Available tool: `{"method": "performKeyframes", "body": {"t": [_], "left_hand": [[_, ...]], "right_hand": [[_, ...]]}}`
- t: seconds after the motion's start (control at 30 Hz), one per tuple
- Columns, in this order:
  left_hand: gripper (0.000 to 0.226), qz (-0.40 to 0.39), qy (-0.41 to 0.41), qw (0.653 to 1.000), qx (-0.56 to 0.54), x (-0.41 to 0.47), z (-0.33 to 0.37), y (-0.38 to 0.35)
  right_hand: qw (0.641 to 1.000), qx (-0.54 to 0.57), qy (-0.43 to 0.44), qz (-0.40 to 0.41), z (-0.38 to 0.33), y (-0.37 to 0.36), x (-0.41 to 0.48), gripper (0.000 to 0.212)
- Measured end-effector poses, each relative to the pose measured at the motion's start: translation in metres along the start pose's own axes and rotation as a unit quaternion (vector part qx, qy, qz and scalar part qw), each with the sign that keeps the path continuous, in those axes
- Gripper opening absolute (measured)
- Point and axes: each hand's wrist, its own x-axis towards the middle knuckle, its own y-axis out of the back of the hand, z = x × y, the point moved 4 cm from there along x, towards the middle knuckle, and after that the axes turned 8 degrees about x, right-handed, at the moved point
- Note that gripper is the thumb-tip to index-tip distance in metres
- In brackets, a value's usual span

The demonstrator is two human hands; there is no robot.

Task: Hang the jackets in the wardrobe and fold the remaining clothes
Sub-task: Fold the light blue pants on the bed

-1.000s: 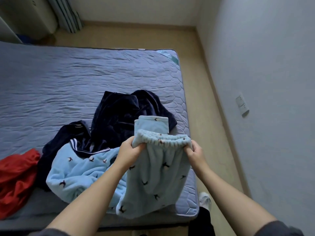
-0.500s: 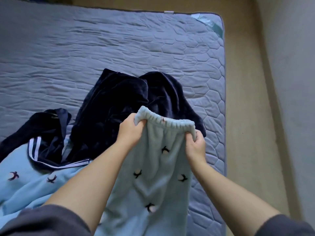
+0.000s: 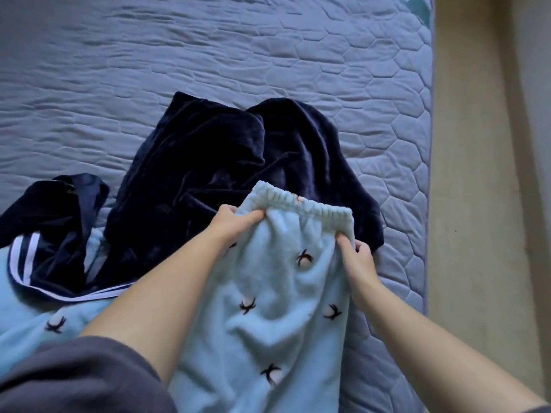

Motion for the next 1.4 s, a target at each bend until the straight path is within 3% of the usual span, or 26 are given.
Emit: {"method": "performKeyframes", "body": {"t": [0.07,0.2,0.3,0.43,0.6,0.77,0.9,1.0,1.1,1.2,1.3,1.4], "left_hand": [[0.055,-0.041,0.023,0.999,-0.024,-0.002,-0.001,-0.002],[0.070,-0.080,0.064,0.994,-0.045,-0.007,-0.008,-0.004],[0.059,-0.127,0.053,0.989,-0.061,-0.016,-0.005,-0.001],[0.043,-0.194,0.000,0.977,-0.087,-0.040,0.004,0.000],[0.045,-0.222,-0.036,0.971,-0.081,-0.086,0.034,0.007],[0.045,-0.199,-0.100,0.970,-0.098,-0.158,0.117,0.043],[0.053,-0.170,-0.193,0.955,-0.149,-0.236,0.200,0.091],[0.045,-0.130,-0.279,0.934,-0.182,-0.295,0.248,0.128],[0.031,-0.107,-0.353,0.912,-0.179,-0.333,0.267,0.150],[0.028,-0.108,-0.373,0.918,-0.079,-0.340,0.243,0.144],[0.033,-0.073,-0.373,0.923,0.058,-0.316,0.184,0.111],[0.012,-0.006,-0.349,0.916,0.196,-0.278,0.103,0.063]], "right_hand": [[0.995,0.021,-0.054,-0.079,0.000,0.001,-0.001,0.053],[0.974,0.054,-0.152,-0.159,0.008,0.006,-0.004,0.052],[0.959,0.068,-0.187,-0.200,0.007,0.010,-0.015,0.053],[0.954,0.107,-0.188,-0.207,-0.006,0.022,-0.038,0.052],[0.955,0.138,-0.175,-0.196,-0.047,0.051,-0.076,0.050],[0.962,0.123,-0.100,-0.223,-0.150,0.077,-0.122,0.049],[0.956,0.080,0.014,-0.282,-0.275,0.092,-0.173,0.036],[0.936,0.052,0.125,-0.325,-0.363,0.100,-0.219,0.030],[0.908,0.041,0.221,-0.354,-0.406,0.109,-0.255,0.030],[0.889,-0.038,0.268,-0.368,-0.384,0.119,-0.267,0.040],[0.882,-0.119,0.293,-0.350,-0.312,0.122,-0.259,0.044],[0.896,-0.166,0.288,-0.295,-0.210,0.126,-0.230,0.044]]}}
